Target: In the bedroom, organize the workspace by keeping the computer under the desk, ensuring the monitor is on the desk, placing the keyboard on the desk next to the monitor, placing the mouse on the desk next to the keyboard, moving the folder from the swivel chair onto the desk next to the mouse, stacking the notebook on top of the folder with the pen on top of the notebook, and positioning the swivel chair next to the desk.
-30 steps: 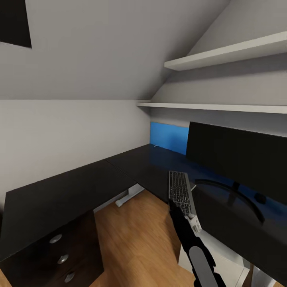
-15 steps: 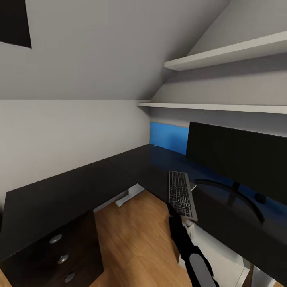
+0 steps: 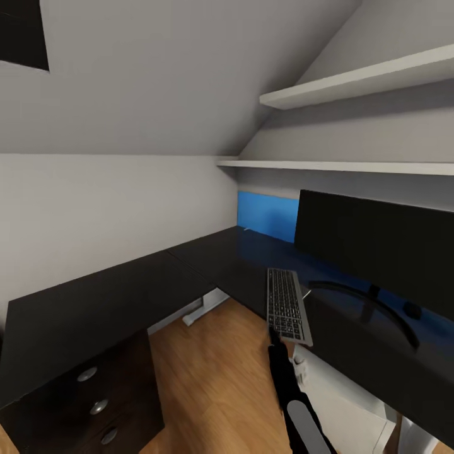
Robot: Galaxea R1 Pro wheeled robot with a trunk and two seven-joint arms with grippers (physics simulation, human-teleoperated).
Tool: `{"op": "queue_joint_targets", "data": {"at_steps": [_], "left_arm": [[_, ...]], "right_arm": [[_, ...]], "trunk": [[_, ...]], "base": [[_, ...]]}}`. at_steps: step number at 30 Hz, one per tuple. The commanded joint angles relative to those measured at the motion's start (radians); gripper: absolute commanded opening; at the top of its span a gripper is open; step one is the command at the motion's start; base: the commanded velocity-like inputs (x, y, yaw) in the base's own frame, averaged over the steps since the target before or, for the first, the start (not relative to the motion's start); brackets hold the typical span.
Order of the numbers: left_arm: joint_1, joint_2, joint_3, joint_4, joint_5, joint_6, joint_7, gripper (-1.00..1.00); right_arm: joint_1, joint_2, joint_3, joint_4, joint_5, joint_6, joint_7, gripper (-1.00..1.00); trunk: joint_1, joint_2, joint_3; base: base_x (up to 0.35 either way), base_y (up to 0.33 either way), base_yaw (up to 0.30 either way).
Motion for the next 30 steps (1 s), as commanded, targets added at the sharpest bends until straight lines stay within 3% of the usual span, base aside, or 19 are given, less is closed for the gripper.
{"op": "queue_joint_targets", "data": {"at_steps": [1, 8, 16, 27, 30], "left_arm": [[0.000, 0.001, -0.005, -0.003, 0.010, 0.002, 0.008, 1.00], [0.000, -0.003, -0.006, -0.003, 0.010, 0.003, 0.008, 1.00], [0.000, -0.004, -0.007, -0.003, 0.010, 0.002, 0.013, 1.00], [0.000, -0.003, -0.006, -0.004, 0.010, 0.004, 0.013, 1.00], [0.000, -0.004, -0.010, -0.005, 0.007, 0.004, 0.009, 1.00]], "right_arm": [[-0.010, 0.000, 0.002, 0.008, -0.010, -0.019, 0.002, 1.00], [-0.088, 0.000, 0.005, 0.033, -0.017, -0.108, -0.175, 1.00], [-0.105, 0.000, 0.008, 0.038, -0.029, -0.116, -0.192, 1.00], [-0.144, 0.000, 0.005, 0.040, -0.079, -0.116, -0.193, 1.00], [-0.146, 0.000, 0.004, 0.041, -0.084, -0.117, -0.193, 1.00]], "trunk": [[0.004, -0.008, -0.004], [0.031, -0.057, -0.026], [0.061, -0.113, -0.051], [0.104, -0.190, -0.086], [0.104, -0.190, -0.086]], "base": [[0.000, 0.000, 0.000], [0.000, 0.000, 0.000], [0.000, 0.000, 0.000], [0.000, 0.000, 0.000], [0.000, 0.000, 0.000]]}}
